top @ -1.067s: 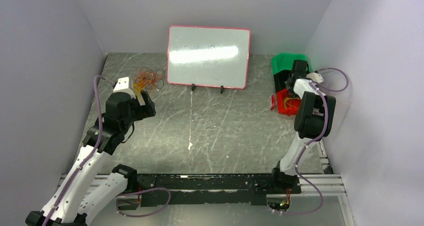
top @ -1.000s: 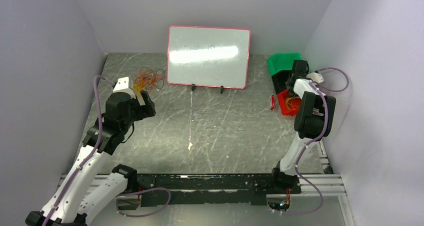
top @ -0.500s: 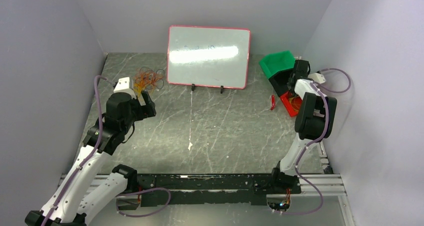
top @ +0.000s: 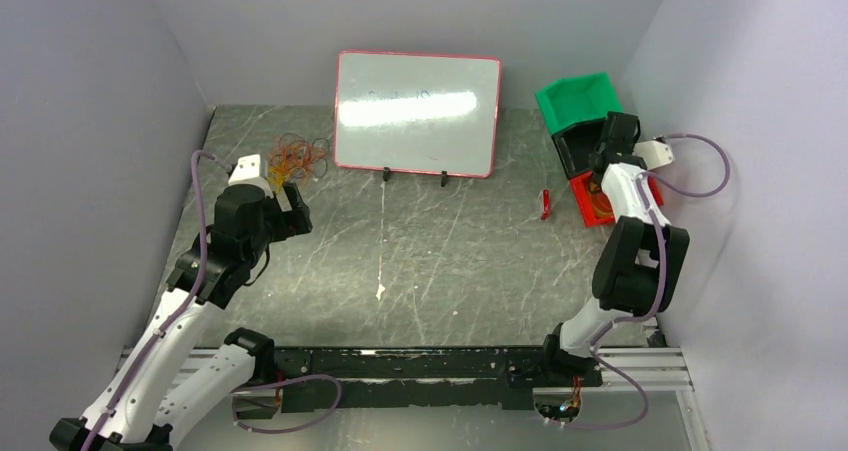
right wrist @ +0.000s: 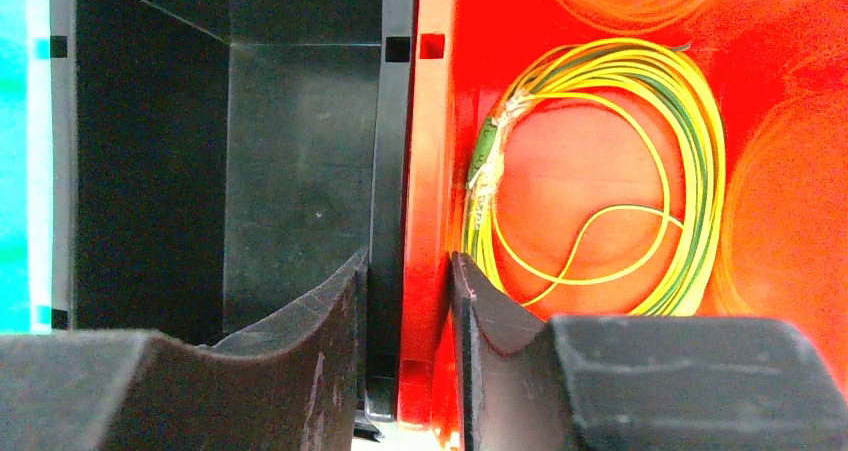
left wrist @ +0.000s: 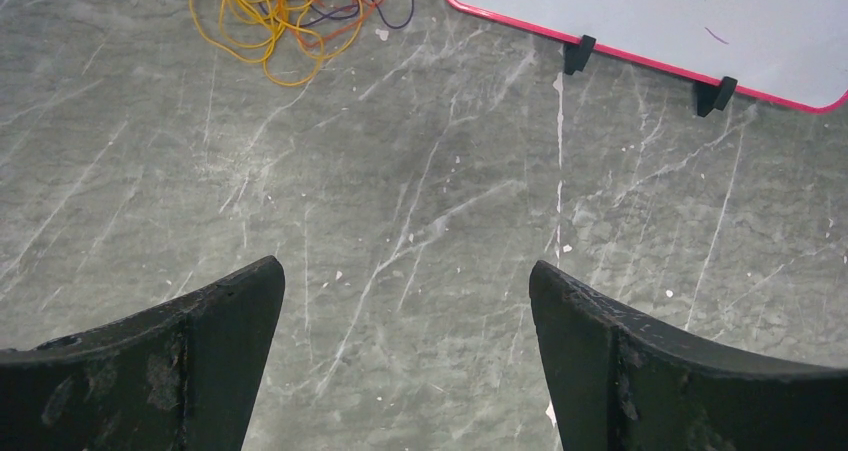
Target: Untangle the cables
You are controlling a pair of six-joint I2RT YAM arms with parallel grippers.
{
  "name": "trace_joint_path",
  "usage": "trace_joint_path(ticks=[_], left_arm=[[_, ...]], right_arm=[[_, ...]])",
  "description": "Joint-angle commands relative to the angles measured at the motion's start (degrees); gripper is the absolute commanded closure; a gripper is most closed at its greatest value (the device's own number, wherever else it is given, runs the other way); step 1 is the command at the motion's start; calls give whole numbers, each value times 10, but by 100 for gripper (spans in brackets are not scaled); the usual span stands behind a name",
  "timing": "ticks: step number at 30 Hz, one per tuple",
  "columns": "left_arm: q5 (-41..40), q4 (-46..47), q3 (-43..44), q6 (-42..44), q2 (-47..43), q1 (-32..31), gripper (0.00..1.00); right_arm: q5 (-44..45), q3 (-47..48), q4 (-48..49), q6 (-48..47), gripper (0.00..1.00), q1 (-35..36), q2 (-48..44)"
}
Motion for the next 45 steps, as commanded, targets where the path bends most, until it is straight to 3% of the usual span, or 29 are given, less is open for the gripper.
trace_joint_path(ticks=[1,11,21,35,45], left_arm=[[-11,-6,2,-4,0,-4,3],[-9,-4,2,-4,0,-4,4],[-5,-2,2,-2,-1,-5,4],[2,2,0,0,3,-6,4],[-2,1,-1,-2,-1,-6,4]], right_arm=[[15,16,11,-26,100,-3,-67],[-35,3,-61,-148,100,21,-142],[32,-21,-111,-193,100,173,-261],[-76,-59,-124,-262,100,387,-234],[-80,-128,-24,-288,100,495,-178]])
